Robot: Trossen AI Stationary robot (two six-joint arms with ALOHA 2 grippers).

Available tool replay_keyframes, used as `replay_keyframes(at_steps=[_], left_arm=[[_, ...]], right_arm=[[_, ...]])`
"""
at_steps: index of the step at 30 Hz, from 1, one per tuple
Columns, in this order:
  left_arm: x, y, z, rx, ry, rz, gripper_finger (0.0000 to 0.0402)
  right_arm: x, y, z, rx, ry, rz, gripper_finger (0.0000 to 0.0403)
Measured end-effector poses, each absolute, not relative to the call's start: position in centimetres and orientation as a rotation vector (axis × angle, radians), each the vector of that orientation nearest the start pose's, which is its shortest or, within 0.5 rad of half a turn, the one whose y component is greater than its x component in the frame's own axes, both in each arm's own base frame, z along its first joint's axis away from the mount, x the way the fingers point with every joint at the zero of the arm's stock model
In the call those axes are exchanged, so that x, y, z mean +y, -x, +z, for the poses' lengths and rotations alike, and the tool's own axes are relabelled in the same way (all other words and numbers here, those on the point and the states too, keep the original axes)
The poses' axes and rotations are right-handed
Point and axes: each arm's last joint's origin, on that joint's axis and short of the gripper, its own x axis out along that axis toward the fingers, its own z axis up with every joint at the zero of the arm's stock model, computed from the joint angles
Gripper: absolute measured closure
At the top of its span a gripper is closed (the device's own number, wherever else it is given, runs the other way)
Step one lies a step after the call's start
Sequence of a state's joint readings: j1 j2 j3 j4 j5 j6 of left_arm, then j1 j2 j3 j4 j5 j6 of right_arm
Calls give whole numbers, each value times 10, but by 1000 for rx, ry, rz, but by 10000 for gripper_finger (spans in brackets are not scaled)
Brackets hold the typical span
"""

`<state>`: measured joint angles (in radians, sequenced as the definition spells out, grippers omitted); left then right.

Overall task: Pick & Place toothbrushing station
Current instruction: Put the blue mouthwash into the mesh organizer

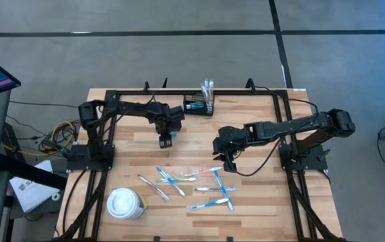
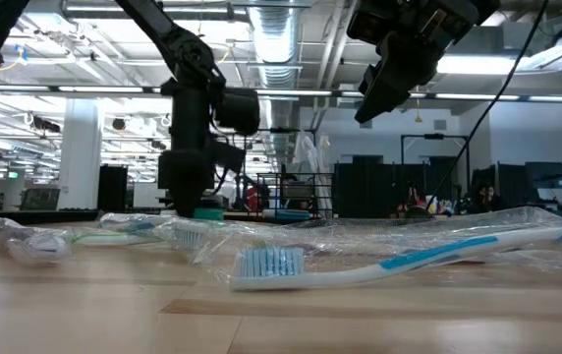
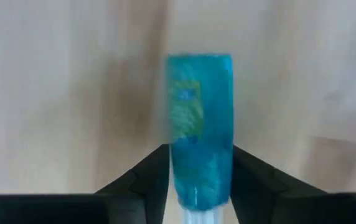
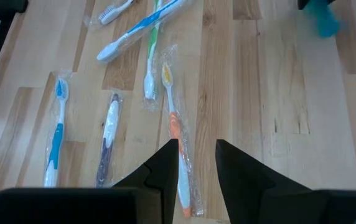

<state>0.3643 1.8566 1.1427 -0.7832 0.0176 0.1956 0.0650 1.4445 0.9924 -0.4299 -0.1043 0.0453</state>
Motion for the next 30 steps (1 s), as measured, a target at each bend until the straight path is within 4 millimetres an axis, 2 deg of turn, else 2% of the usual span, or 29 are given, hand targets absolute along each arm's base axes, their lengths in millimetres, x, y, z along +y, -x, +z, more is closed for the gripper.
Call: replay_keyframes(at_steps=[3, 6, 12, 21, 30], left_arm=[[114, -304, 161, 1435, 108, 146, 248], [111, -297, 166, 1427, 94, 161, 240], [103, -277, 159, 1424, 88, 177, 238], [102, -260, 153, 1422, -58, 306, 236], [99, -251, 170, 1350, -80, 338, 236]], right_arm=[[22, -294, 238, 886, -60, 138, 305], [22, -294, 238, 886, -66, 135, 305], [22, -294, 238, 880, -67, 135, 305], [22, -297, 241, 843, -66, 137, 305], [23, -297, 241, 841, -66, 138, 305]])
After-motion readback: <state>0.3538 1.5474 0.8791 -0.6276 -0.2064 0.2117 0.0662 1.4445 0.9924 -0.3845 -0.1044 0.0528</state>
